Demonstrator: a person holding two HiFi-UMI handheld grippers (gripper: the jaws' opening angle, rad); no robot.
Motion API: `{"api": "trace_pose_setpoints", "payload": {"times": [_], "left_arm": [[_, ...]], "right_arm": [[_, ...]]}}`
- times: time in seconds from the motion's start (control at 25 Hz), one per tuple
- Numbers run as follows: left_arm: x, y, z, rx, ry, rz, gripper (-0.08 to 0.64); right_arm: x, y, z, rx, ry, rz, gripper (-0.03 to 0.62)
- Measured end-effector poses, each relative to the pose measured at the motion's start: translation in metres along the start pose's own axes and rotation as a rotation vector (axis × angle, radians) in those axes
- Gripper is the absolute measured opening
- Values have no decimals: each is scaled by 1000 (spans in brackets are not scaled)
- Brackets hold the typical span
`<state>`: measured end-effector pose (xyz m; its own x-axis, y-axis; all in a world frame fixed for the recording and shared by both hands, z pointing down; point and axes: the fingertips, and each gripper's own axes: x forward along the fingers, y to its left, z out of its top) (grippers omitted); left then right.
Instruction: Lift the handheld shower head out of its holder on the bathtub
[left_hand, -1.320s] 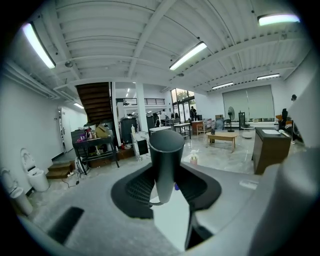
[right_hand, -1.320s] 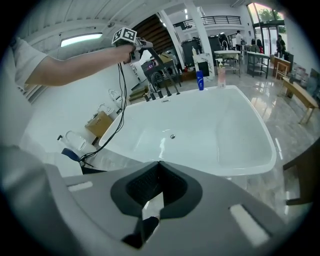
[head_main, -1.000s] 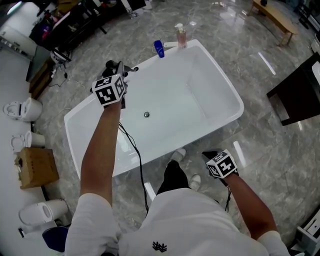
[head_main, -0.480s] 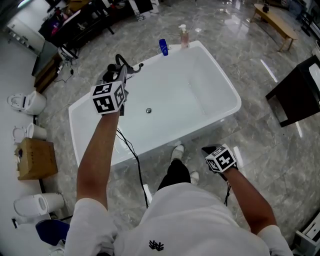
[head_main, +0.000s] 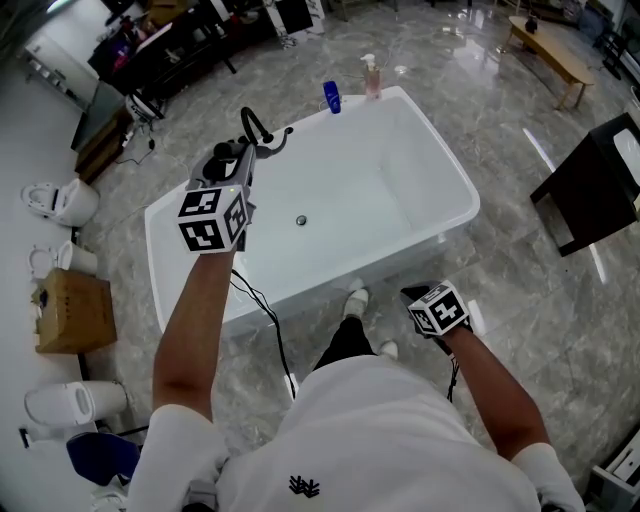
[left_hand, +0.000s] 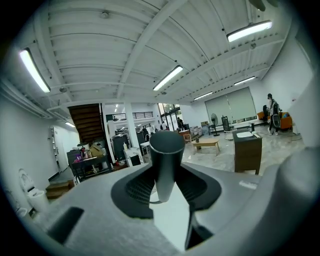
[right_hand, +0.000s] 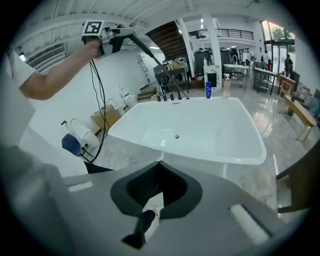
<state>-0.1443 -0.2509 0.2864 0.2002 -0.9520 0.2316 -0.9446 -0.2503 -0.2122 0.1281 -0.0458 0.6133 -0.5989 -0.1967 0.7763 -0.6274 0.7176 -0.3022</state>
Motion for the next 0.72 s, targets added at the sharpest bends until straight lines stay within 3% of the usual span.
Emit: {"api": "trace_pose_setpoints", "payload": {"times": [0.72], "left_arm": [[-132, -62, 59, 13, -130, -105, 138]], "right_arm": [[-7, 29, -8, -34, -27, 22, 14]]}}
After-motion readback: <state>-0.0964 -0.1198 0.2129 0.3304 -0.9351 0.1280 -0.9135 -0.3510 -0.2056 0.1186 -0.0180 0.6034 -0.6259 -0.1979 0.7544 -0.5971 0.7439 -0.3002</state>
